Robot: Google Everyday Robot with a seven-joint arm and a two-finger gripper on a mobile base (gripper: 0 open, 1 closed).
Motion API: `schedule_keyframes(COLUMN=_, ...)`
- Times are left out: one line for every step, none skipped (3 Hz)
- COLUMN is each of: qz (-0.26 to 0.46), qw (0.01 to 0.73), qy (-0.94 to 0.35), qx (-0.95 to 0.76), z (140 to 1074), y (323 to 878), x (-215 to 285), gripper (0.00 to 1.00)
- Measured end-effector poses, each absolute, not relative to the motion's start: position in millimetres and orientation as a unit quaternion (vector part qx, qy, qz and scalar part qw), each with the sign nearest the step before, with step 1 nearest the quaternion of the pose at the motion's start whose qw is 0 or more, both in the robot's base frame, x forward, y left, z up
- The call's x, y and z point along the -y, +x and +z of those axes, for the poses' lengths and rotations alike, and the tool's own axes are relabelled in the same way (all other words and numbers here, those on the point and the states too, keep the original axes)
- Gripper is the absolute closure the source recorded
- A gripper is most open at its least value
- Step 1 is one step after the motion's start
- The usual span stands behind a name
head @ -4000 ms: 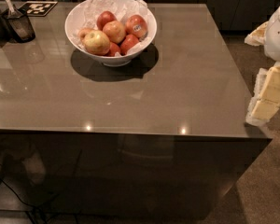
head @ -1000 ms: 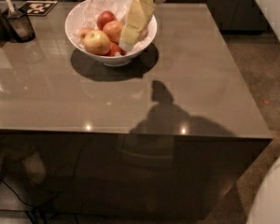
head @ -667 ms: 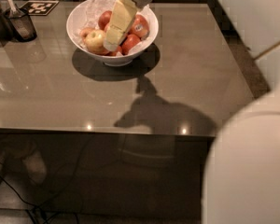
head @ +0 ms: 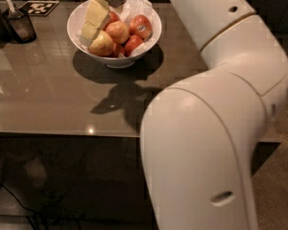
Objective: Pick apple from white bowl
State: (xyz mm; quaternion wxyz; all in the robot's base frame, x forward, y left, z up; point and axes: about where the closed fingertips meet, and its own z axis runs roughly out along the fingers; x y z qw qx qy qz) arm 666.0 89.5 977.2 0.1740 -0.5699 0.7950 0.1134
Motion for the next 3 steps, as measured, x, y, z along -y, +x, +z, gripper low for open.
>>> schedule_keyframes(qz=0.141, qw=0.171, qy=-0.543, qx=-0.810, z=953.0, y=697.8, x=-104.0, gripper=0.00)
schedule_keyframes(qz=0.143, qw=0.189, qy=-0.540, qx=-0.808, z=953.9, y=706.4, x=-111.8, gripper=0.00)
schedule_keyframes(qz=0.139, qw=0.194, qy=-0.527, qx=-0.816, z=948.4, y=713.7, x=-109.4, gripper=0.00)
